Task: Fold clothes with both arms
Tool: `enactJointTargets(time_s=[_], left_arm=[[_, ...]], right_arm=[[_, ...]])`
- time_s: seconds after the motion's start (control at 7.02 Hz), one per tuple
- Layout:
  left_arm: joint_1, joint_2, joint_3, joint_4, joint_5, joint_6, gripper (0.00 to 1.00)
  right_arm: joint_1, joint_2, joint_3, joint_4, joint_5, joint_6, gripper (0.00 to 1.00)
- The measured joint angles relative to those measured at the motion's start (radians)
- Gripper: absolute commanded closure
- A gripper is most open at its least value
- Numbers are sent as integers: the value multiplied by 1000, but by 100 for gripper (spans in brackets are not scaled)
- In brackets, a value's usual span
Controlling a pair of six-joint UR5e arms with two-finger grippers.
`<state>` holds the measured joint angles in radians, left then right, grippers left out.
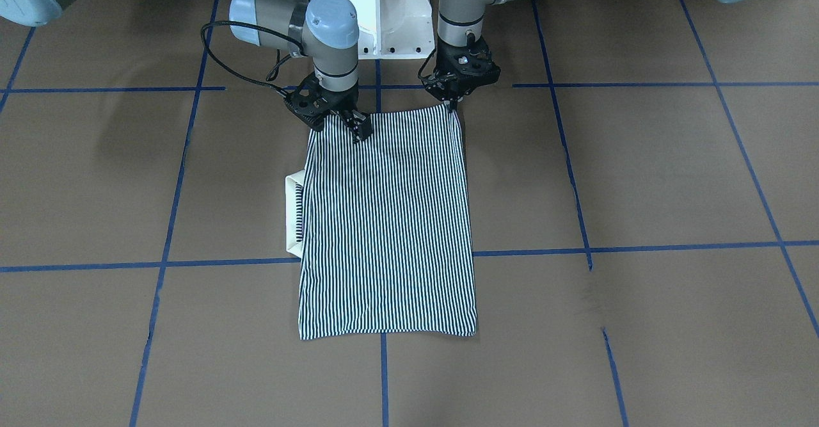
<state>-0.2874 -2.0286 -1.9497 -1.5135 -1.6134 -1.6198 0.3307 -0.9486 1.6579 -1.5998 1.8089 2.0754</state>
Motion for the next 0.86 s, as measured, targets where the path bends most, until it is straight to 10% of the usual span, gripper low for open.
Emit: enactJointTargets(time_s=[0.14, 0.29, 0.86], left_arm=[[0, 0, 0, 0, 1, 0, 100], [-1, 1, 0, 0, 1, 0, 100], [-1, 2, 0, 1, 2, 0, 100]], right_arm=[[-1, 0, -1, -1, 1, 0, 72], [-1, 2, 0, -5, 1, 2, 99], [2, 14, 9, -21, 1, 5, 100]])
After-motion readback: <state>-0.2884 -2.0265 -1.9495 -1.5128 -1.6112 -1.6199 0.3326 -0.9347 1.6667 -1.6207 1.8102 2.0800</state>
